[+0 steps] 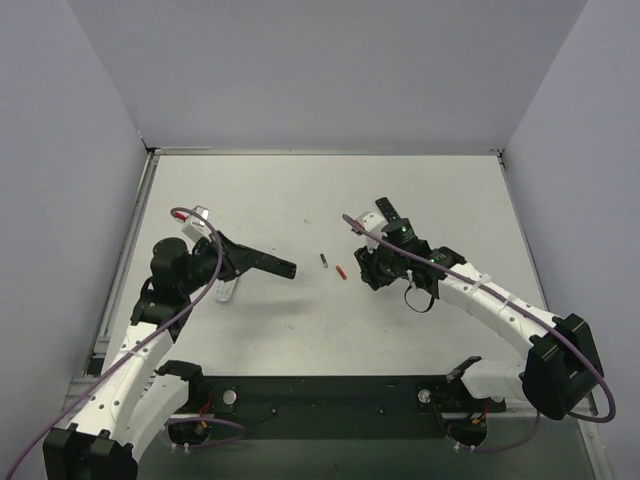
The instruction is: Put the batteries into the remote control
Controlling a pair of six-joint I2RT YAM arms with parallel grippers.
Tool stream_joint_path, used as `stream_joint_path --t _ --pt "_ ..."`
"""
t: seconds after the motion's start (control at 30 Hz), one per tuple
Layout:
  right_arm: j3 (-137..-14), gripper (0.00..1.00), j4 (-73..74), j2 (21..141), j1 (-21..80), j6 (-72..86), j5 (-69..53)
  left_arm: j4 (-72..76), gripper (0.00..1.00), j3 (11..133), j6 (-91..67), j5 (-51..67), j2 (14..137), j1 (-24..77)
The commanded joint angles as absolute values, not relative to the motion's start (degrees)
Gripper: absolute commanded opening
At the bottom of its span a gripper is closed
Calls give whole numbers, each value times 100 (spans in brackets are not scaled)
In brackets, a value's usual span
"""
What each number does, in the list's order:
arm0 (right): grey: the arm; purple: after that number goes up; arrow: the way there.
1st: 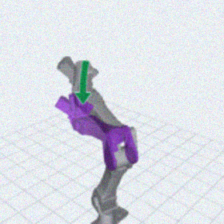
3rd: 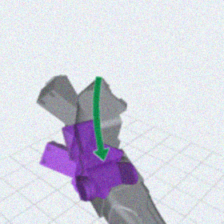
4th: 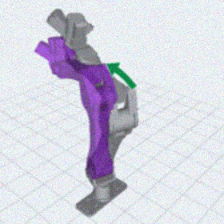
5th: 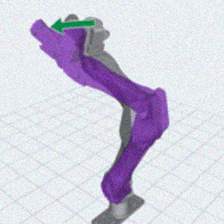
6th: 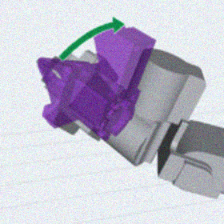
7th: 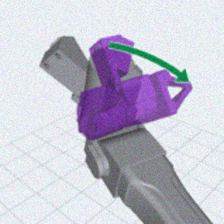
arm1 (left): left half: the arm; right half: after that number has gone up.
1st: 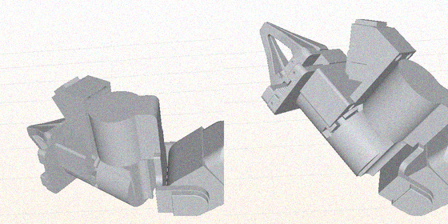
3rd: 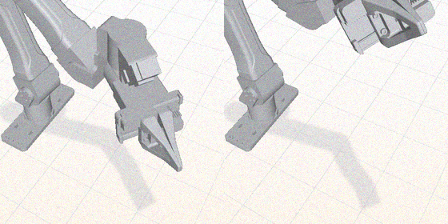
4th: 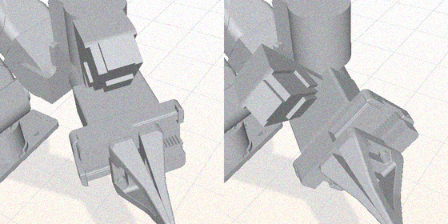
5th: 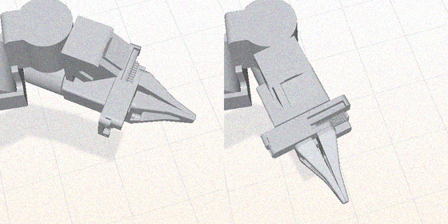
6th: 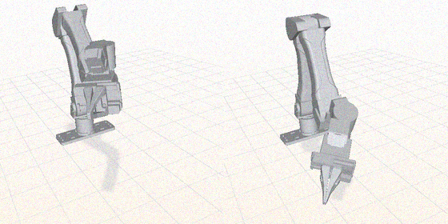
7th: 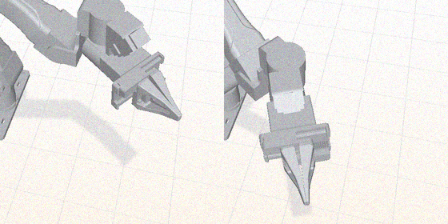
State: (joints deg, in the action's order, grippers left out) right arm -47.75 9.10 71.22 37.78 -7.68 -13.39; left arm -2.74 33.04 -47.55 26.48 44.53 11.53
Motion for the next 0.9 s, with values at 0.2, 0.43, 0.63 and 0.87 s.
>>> stream_joint_path --t 0.2,0.43,0.63,0.87 --pt "-4869 27 1819 8287 2409 975 -457 9 0 3340 -3631 3841 4930 1309" --pt "-5229 32 2056 9096 1995 1037 -360 -501 0 3507 -3182 3999 4992 1441" --pt "-5370 52 2145 9413 1890 941 -387 -510 0 3489 -3173 4139 5062 1389" --pt "-5274 78 2057 8634 1907 862 -501 -729 0 3585 -3085 4078 5212 1371"
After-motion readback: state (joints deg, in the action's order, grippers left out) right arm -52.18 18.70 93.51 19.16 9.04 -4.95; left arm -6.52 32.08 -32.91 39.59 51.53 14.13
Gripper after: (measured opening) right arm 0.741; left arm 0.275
